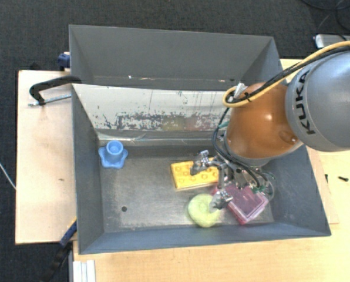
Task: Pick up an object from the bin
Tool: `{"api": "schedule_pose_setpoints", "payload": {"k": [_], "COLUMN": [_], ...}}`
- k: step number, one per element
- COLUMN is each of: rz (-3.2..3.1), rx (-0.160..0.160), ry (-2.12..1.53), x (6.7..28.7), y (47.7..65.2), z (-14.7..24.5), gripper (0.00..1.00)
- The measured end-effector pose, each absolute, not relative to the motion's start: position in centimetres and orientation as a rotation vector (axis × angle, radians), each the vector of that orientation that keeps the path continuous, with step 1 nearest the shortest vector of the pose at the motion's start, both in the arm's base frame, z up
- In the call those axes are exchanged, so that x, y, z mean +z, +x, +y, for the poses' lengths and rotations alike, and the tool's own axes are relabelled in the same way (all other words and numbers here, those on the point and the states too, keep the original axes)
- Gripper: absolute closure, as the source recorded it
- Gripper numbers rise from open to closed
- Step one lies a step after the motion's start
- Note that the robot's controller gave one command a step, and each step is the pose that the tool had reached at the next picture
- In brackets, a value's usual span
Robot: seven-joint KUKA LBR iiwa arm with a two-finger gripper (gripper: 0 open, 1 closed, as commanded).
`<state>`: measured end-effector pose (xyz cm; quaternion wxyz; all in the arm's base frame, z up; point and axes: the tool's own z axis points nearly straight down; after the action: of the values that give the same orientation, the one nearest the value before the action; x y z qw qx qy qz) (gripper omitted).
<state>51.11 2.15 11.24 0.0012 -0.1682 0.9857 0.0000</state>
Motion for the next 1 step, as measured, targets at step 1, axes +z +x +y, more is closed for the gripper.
{"api": "schedule_pose_setpoints", "payload": {"k": [1], "rz": [3.067], "rx": [0.008], "ry": [-0.733], "x": [8.5], "y": [54.69], "z": [0.48], "gripper": [1.0]}}
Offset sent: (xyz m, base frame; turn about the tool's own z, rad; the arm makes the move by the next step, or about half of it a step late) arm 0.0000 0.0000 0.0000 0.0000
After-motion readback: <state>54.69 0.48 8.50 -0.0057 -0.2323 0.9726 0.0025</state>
